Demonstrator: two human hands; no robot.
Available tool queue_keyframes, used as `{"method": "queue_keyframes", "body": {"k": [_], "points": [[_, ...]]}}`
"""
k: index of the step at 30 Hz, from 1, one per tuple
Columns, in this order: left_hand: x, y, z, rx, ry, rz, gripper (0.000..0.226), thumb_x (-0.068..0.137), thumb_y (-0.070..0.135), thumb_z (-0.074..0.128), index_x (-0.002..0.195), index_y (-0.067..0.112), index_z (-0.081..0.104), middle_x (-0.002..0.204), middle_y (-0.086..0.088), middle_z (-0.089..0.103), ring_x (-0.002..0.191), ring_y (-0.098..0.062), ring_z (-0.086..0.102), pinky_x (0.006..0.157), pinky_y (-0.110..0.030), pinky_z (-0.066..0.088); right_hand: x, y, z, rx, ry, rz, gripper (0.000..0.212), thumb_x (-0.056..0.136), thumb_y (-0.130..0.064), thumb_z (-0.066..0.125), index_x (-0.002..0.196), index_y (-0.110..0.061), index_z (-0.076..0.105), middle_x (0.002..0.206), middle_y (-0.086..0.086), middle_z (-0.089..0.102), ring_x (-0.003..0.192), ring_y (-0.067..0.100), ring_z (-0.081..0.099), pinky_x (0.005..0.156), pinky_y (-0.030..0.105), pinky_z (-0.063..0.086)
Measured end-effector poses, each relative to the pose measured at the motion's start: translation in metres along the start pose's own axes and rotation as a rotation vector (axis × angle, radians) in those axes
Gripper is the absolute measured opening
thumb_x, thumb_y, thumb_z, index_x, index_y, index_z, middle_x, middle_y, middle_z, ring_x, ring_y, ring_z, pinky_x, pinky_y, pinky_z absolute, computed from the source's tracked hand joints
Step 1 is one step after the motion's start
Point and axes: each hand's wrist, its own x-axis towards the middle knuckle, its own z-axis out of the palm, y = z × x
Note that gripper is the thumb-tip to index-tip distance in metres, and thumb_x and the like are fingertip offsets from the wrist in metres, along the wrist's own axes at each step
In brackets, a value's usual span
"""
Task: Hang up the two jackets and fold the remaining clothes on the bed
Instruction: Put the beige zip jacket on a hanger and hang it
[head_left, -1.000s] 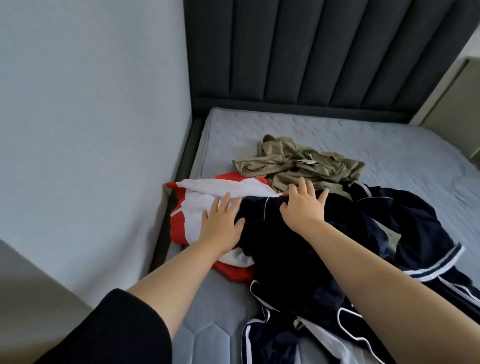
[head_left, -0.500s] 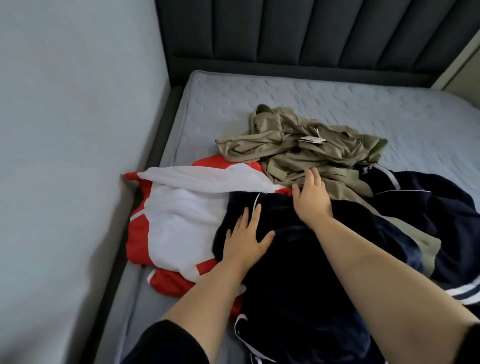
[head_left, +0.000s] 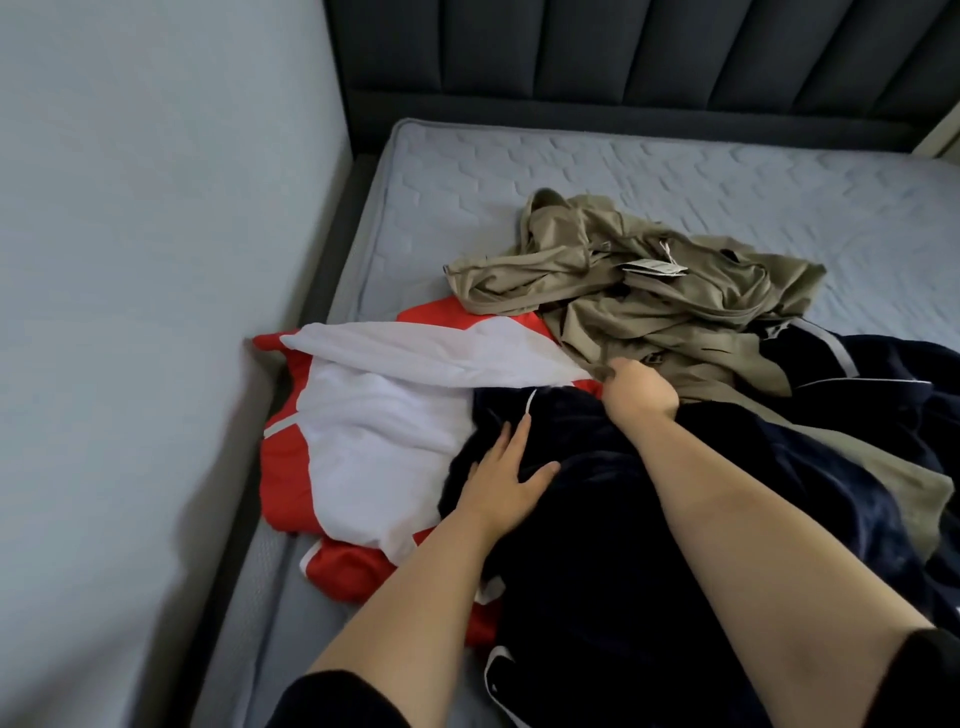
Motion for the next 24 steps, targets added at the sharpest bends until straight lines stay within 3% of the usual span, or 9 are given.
{"method": "queue_keyframes", "body": {"k": [5, 10, 13, 15, 17, 19, 20, 22, 24], "points": [[-0.013, 0.006, -0.007, 0.021, -0.041, 0.002, 0.070, 0.094, 0.055, 0.039, 0.149, 0.037, -0.001, 0.159, 0.003, -0.002, 0.146, -0.021, 0.006, 0.117, -0.040, 0.006, -0.027, 0.004, -0.012, 0.033, 0.122, -0.041, 0.025, 0.092, -0.009, 0.041, 0.108, -0.009, 0.059, 0.108, 0.014, 0.061, 0.104, 0.034, 0.054, 0.073, 0.032, 0.037], [-0.019, 0.002, -0.012, -0.035, -0.061, 0.012, 0.070, 0.095, 0.051, 0.042, 0.150, 0.034, 0.003, 0.159, 0.002, 0.001, 0.146, -0.018, 0.009, 0.118, -0.038, 0.014, -0.053, 0.000, -0.022, -0.012, 0.178, -0.338, 0.020, 0.083, -0.001, 0.048, 0.096, -0.001, 0.063, 0.116, 0.014, 0.054, 0.111, 0.033, 0.045, 0.096, 0.034, 0.027], [-0.025, 0.001, -0.012, 0.007, -0.060, 0.015, 0.067, 0.096, 0.049, 0.040, 0.150, 0.033, 0.004, 0.159, 0.002, 0.002, 0.146, -0.020, 0.009, 0.118, -0.037, 0.012, -0.073, -0.004, -0.027, 0.143, 0.124, -0.294, 0.018, 0.090, -0.005, 0.040, 0.074, -0.009, 0.047, 0.076, 0.011, 0.055, 0.084, 0.036, 0.056, 0.072, 0.034, 0.038], [-0.029, -0.001, -0.015, -0.038, -0.065, 0.031, 0.064, 0.098, 0.043, 0.041, 0.151, 0.030, 0.007, 0.159, 0.002, 0.006, 0.145, -0.018, 0.010, 0.118, -0.033, 0.010, -0.081, -0.007, -0.028, 0.202, 0.056, -0.233, 0.022, 0.091, -0.012, 0.040, 0.070, -0.016, 0.040, 0.068, 0.002, 0.049, 0.082, 0.036, 0.057, 0.062, 0.032, 0.033], [-0.036, -0.005, -0.019, -0.124, -0.034, 0.040, 0.060, 0.098, 0.034, 0.045, 0.150, 0.025, 0.016, 0.157, 0.002, 0.017, 0.143, -0.014, 0.017, 0.115, -0.024, 0.013, -0.086, -0.011, -0.030, 0.256, -0.105, -0.167, 0.009, 0.092, -0.024, 0.047, 0.096, -0.016, 0.051, 0.090, 0.005, 0.060, 0.100, 0.035, 0.058, 0.071, 0.031, 0.039], [-0.046, -0.010, -0.023, -0.188, 0.033, 0.014, 0.055, 0.097, 0.029, 0.048, 0.148, 0.023, 0.026, 0.153, 0.002, 0.028, 0.140, -0.012, 0.026, 0.106, -0.015, 0.017, -0.089, -0.017, -0.038, 0.318, -0.281, -0.052, 0.064, 0.089, -0.042, 0.056, 0.139, -0.009, 0.034, 0.130, 0.014, 0.053, 0.123, 0.033, 0.048, 0.091, 0.034, 0.040], [-0.052, -0.012, -0.023, -0.200, 0.056, -0.003, 0.054, 0.097, 0.028, 0.049, 0.147, 0.023, 0.030, 0.152, 0.002, 0.031, 0.139, -0.012, 0.028, 0.102, -0.013, 0.017, -0.089, -0.018, -0.041, 0.296, -0.322, -0.035, 0.076, 0.087, -0.047, 0.059, 0.144, -0.006, 0.030, 0.137, 0.015, 0.049, 0.127, 0.032, 0.045, 0.097, 0.034, 0.038], [-0.063, -0.013, -0.024, -0.182, 0.060, -0.016, 0.053, 0.097, 0.028, 0.049, 0.147, 0.022, 0.031, 0.153, 0.001, 0.029, 0.140, -0.012, 0.026, 0.102, -0.012, 0.015, -0.091, -0.020, -0.050, 0.149, -0.340, -0.095, 0.053, 0.086, -0.039, 0.060, 0.124, -0.003, 0.054, 0.123, 0.015, 0.058, 0.120, 0.032, 0.051, 0.090, 0.031, 0.041], [-0.074, -0.010, -0.027, -0.112, 0.029, -0.020, 0.058, 0.097, 0.030, 0.049, 0.148, 0.020, 0.026, 0.157, -0.001, 0.019, 0.142, -0.015, 0.020, 0.107, -0.015, 0.012, -0.101, -0.023, -0.061, 0.092, -0.311, -0.136, 0.013, 0.085, -0.022, 0.055, 0.080, -0.011, 0.060, 0.091, 0.011, 0.060, 0.103, 0.031, 0.058, 0.075, 0.028, 0.041]]}}
